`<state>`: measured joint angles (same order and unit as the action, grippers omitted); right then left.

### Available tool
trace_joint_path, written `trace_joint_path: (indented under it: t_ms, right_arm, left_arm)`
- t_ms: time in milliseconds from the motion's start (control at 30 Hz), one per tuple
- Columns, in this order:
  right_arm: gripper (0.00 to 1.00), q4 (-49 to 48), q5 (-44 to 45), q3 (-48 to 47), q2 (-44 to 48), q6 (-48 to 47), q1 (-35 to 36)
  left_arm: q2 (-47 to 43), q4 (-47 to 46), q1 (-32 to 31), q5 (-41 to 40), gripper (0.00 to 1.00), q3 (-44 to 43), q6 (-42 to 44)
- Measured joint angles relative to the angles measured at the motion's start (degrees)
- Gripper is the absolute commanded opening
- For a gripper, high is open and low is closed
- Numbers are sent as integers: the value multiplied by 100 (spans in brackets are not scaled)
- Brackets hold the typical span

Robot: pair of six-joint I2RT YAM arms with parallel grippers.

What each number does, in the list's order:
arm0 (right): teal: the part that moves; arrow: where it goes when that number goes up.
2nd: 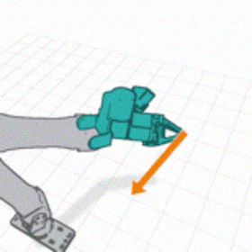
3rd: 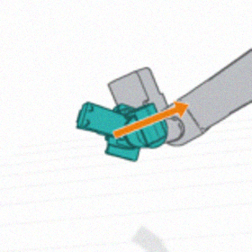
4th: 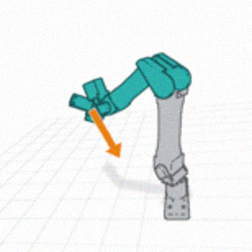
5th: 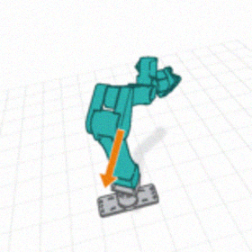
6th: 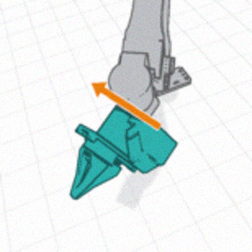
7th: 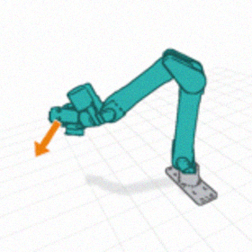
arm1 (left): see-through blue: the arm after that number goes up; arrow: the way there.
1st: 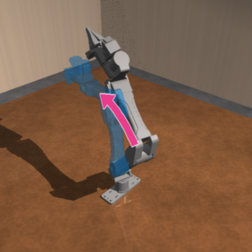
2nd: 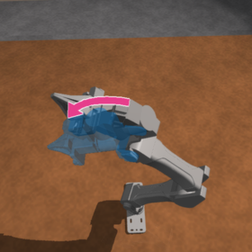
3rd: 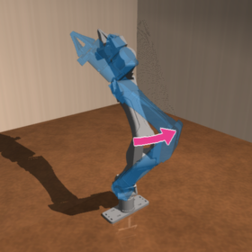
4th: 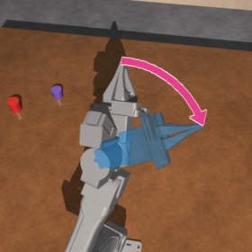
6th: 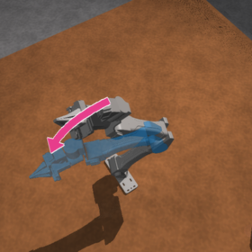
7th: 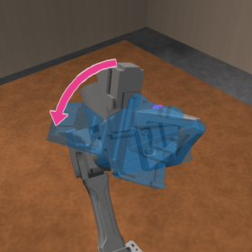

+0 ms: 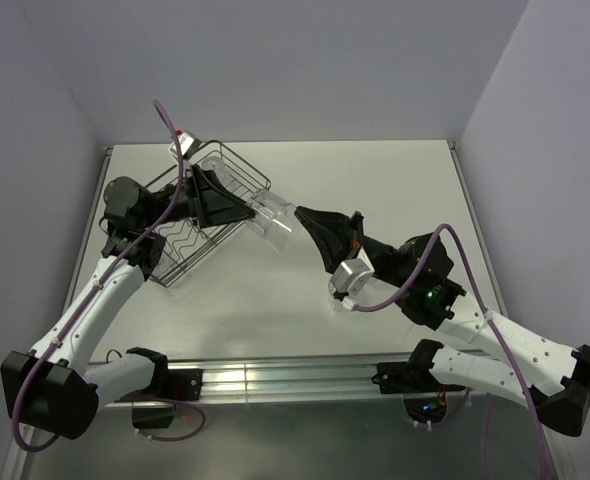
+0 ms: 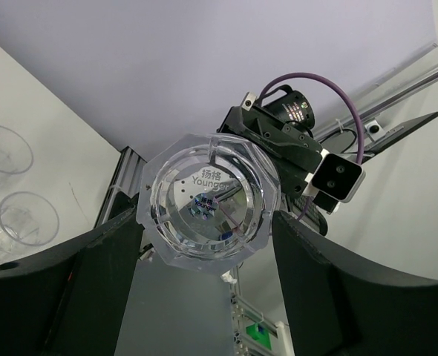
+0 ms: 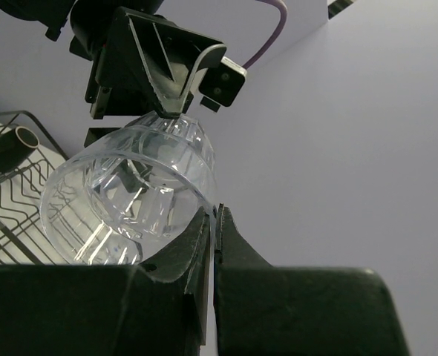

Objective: Load the cups into the dish rack

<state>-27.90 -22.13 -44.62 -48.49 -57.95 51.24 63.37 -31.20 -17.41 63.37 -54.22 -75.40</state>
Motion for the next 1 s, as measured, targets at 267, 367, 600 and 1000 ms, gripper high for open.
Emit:
trace_joint_path:
  t_ms: [267,367,600,1000]
  right_arm:
    - [7,-72,-44,9,22,-2,0]
    - [24,-70,-48,9,22,0,0]
    - [61,-83,-33,9,28,35,2]
    - [100,4,184,15,83,125,13]
  left_arm:
    - [39,-411,-7,-13,38,26,-249]
    - [70,-568,-7,-13,18,61,-339]
    - [103,-750,-4,-13,0,63,-376]
    - [101,-192,400,-22,0,61,129]
